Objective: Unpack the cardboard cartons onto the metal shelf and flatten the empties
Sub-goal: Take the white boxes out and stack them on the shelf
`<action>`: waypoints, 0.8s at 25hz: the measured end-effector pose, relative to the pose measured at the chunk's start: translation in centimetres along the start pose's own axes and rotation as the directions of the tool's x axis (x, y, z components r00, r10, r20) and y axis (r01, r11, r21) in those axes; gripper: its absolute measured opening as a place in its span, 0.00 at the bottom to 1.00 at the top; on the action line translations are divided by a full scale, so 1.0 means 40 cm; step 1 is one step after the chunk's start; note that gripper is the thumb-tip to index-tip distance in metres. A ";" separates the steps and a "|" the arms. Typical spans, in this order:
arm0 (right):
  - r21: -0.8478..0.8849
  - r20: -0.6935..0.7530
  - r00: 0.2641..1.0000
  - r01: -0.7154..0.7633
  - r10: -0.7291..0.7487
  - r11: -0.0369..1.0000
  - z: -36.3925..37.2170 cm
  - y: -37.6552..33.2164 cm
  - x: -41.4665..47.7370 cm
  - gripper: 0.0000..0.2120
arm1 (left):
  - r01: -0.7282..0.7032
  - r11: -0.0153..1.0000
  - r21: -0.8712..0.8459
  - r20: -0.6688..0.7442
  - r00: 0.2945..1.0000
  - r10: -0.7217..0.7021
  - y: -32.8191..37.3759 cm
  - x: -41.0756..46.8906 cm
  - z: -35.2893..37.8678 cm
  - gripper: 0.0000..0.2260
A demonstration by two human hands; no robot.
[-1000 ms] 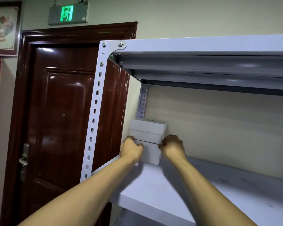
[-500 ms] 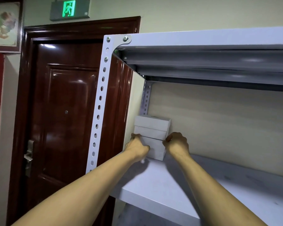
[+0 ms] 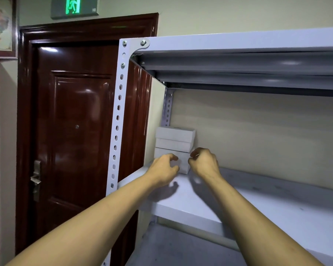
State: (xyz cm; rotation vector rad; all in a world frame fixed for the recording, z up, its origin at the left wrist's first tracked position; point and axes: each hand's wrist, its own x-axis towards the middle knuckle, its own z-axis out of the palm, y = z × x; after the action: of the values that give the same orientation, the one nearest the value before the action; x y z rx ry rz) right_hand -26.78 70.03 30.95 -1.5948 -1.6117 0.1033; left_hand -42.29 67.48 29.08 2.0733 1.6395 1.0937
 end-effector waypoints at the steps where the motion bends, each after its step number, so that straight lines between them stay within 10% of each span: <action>1: 0.007 -0.001 1.000 -0.002 0.002 1.000 -0.006 -0.002 -0.014 0.13 | -0.010 1.000 0.001 0.003 1.000 0.010 0.004 -0.018 -0.005 0.19; 20: 0.201 -0.025 0.990 0.140 -0.138 0.970 -0.077 -0.079 -0.416 0.14 | -0.174 0.985 0.014 -0.044 0.984 0.174 0.018 -0.424 -0.124 0.17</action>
State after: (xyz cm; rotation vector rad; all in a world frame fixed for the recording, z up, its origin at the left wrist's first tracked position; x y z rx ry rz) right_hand -30.20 53.72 26.62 -1.3218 -1.6445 0.1783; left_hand -46.44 50.52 26.35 2.2494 1.5090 1.1964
